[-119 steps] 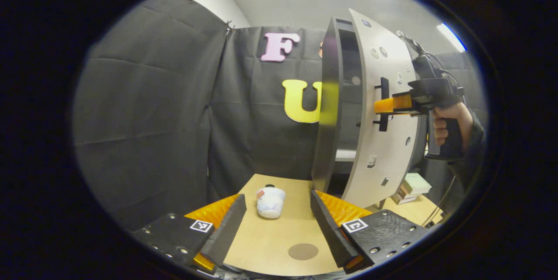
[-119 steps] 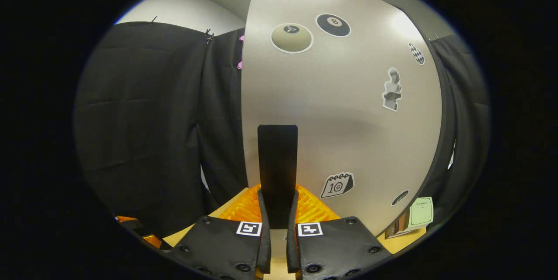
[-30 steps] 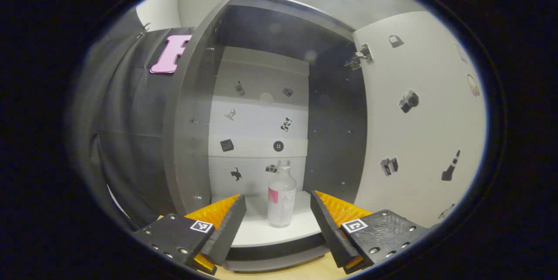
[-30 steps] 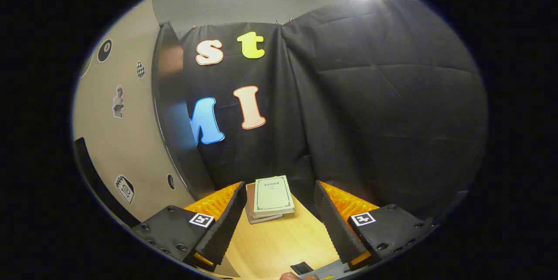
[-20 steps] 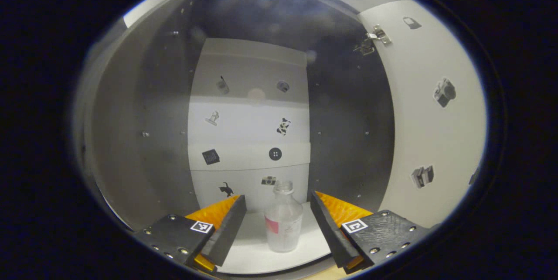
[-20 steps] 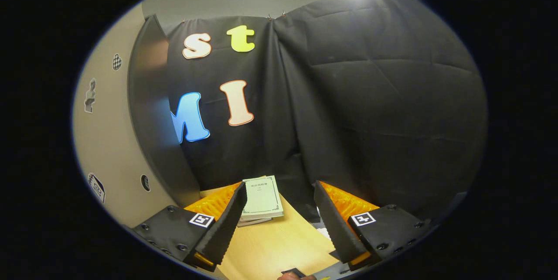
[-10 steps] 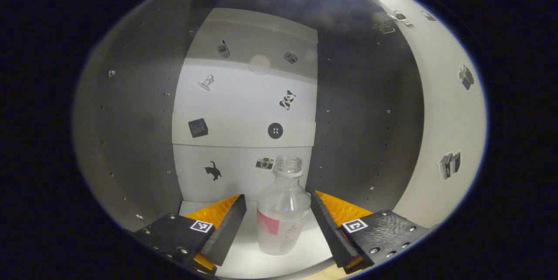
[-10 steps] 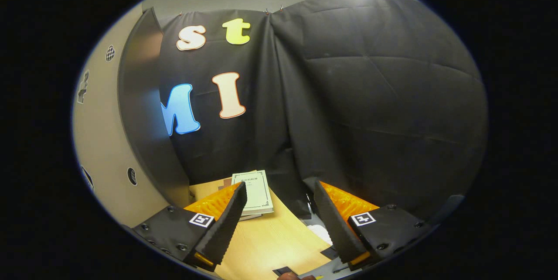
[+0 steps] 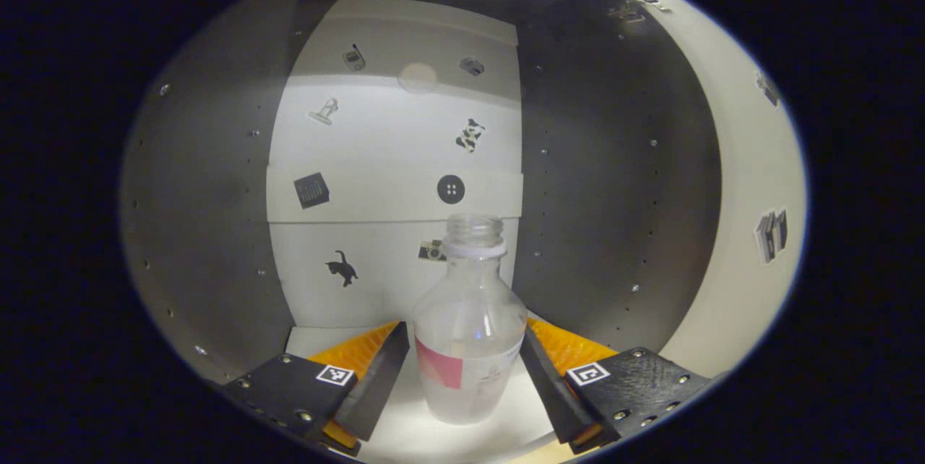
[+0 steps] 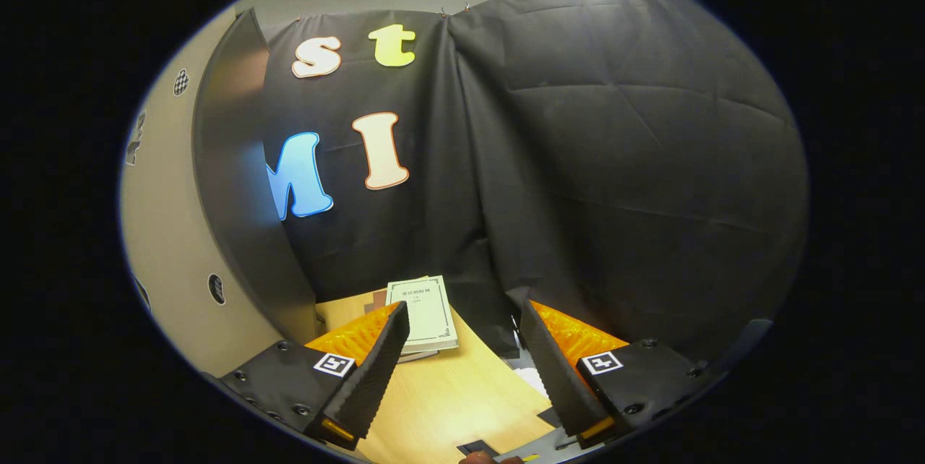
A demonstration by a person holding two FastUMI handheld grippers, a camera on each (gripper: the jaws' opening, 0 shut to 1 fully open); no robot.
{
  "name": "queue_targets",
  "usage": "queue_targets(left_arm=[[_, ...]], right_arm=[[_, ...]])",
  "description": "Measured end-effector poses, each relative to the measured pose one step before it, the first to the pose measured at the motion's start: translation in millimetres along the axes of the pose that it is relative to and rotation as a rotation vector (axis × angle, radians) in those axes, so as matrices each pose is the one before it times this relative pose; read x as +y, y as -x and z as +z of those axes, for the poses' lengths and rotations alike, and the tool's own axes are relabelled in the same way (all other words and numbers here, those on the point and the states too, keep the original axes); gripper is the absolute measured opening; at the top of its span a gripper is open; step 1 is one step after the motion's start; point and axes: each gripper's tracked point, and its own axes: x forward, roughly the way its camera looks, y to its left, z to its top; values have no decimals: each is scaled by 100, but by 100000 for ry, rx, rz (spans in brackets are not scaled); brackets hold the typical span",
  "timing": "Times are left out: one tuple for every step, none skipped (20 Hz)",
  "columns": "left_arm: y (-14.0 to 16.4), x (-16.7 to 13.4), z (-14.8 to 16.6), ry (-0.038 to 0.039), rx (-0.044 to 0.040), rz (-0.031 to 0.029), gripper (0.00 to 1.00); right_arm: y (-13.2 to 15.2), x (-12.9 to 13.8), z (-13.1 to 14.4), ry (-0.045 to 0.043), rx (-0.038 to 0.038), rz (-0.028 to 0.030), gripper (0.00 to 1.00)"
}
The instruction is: Open the cabinet door with the right hand, grasp the bottle in the cabinet with the left hand and place it on the coaster, then close the cabinet door with the right hand.
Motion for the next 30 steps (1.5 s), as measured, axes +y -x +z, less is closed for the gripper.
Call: queue_targets(left_arm=[[-134,-137,-368,1765,497,-686,89],[270,242,50,567,-647,777,82],[-251,-140,135,68,55,-533,75],[152,7,-98,-358,454,-115,77],[93,141,7,-205,-63,645,76],[98,-110,69,65,-48,-189,74],[209,-145,-68,-285,78,-74,74],[95,56,-9,-817,-124,769,73],[273,49,-76,-1457,-211,885,72],[289,82,89,-1829,-348,1371,72],[353,52,56,-1799,-936,1138,71],[423,-213,359,-1520,-1345,157,69],[505,-211,289,-1182,-1299,3,71],[499,-198,285,-852,-664,277,70],[579,-119,144,-484,-533,277,70],[643,-67,127,40,-298,653,70],[585,-128,145,466,-365,482,71],[807,-52,164,782,-561,575,70],[790,-25,99,613,-460,612,70],[856,137,150,300,-521,1102,70],[1042,221,102,-329,-477,1202,70],[954,300,209,-632,-820,1266,71],[984,409,213,-872,-789,1536,72],[1129,426,269,-1057,-619,1195,72],[1237,547,106,-1228,-243,1354,72],[1274,633,159,-1288,-78,928,72],[1318,737,121,-1172,-141,818,72],[1307,783,70,-646,-51,868,72],[1303,925,-164,-122,340,753,70],[1348,937,-277,163,533,1128,69]], right_arm=[[12,-126,-189,-220,179,52,98],[134,-112,-132,-384,327,-26,98],[-118,-113,-204,-470,233,-36,98],[-63,-100,-3,-445,68,-93,98],[-69,-41,-3,-451,76,-31,98],[47,-92,-6,-420,-46,74,98],[-107,-80,12,-365,-229,51,98],[-113,-97,-13,-201,-140,142,98],[-74,-19,-10,11,-54,316,98],[-145,23,-63,183,46,412,98],[21,49,-25,265,17,413,98],[-125,0,-21,291,2,561,98],[-19,70,8,276,42,776,98],[-79,48,-119,212,167,1007,98],[-95,151,29,268,226,1090,98],[-325,78,-82,203,251,1093,98],[-221,133,-25,60,375,1492,98],[-278,145,-86,5,418,1497,98],[-266,206,-15,-95,227,1483,98],[-242,201,152,-126,-353,1458,98],[-205,363,195,1,-384,1855,98],[-310,252,-48,269,-398,1591,98],[-148,215,15,763,-1,1075,98],[-30,222,-150,1078,98,1129,98],[192,456,20,964,-618,956,98],[237,388,77,398,-837,842,93],[397,507,-61,-216,-788,904,93],[359,285,-192,-498,-611,88,93],[557,263,-232,-918,-96,-364,93],[572,570,-315,-1629,-10,630,92]])
